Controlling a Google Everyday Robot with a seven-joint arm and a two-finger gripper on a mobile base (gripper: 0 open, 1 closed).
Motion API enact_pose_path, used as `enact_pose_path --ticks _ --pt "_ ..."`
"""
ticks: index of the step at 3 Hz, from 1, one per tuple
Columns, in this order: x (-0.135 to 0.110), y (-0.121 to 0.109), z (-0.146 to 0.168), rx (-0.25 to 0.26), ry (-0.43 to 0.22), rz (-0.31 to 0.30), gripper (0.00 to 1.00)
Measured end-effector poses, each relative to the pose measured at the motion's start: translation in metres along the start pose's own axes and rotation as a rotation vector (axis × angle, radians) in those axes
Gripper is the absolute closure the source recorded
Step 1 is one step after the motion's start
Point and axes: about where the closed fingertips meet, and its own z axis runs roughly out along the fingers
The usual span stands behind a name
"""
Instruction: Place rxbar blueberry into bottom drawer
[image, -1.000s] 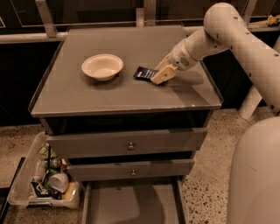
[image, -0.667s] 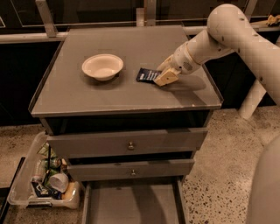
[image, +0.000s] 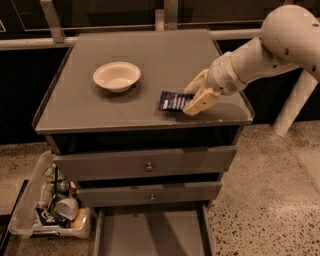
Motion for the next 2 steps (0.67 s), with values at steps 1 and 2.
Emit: enact_pose_path --ticks 1,2 --pt "0.009 0.029 -0.023 -0.004 -0.033 -0.016 1.00" --pt "0.022 0.062 -0.048 0.038 -0.066 -0.024 1.00"
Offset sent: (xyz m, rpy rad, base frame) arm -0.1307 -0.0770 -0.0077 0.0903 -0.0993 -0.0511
